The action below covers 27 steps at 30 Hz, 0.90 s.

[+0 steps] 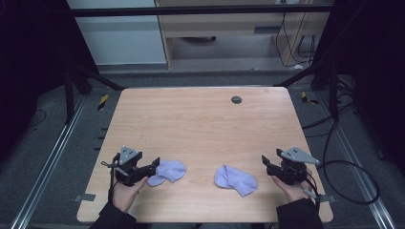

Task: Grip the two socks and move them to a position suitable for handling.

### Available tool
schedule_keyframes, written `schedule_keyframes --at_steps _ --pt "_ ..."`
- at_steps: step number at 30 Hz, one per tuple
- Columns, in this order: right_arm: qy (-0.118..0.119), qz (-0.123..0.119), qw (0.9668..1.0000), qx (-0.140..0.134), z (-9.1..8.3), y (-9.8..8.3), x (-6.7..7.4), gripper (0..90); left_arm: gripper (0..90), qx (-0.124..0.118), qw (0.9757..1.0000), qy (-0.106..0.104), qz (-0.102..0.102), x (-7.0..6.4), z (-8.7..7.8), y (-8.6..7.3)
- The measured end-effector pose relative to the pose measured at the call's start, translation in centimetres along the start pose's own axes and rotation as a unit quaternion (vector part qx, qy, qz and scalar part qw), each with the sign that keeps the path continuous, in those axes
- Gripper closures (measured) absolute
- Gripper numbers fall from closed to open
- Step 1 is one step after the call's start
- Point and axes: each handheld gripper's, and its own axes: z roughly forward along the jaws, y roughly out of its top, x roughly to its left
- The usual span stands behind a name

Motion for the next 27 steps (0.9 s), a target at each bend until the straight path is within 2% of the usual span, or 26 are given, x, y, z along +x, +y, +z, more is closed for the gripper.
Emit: schedule_keyframes --at_steps 2,5,10,19,24,27 --pt "0.001 -0.009 0.9999 0.005 0.1 0.4 0.4 37.8 25.6 -0.001 1.0000 0.002 0.009 -0.3 0.0 0.3" --pt "0.013 -0.020 0.9997 0.009 -0.2 0.8 0.9 36.9 28.2 -0.005 0.9999 -0.002 0.011 -0.9 -0.1 0.5" --pt "0.020 -0.028 0.9994 0.008 -0.6 1.2 1.1 37.2 29.9 -0.004 0.9997 -0.015 0.020 -2.3 0.2 1.0" --pt "0.037 -0.033 0.9986 0.016 -0.9 1.0 1.5 42.2 33.4 0.011 0.9985 -0.038 0.037 -5.7 1.9 1.7" --pt "0.054 -0.039 0.9973 0.030 -0.6 0.4 2.1 47.0 35.5 0.019 0.9975 -0.053 0.043 -7.7 2.8 1.7" --pt "0.063 -0.043 0.9964 0.037 -0.6 0.1 2.3 49.3 36.9 0.025 0.9965 -0.059 0.054 -8.9 3.3 1.7"
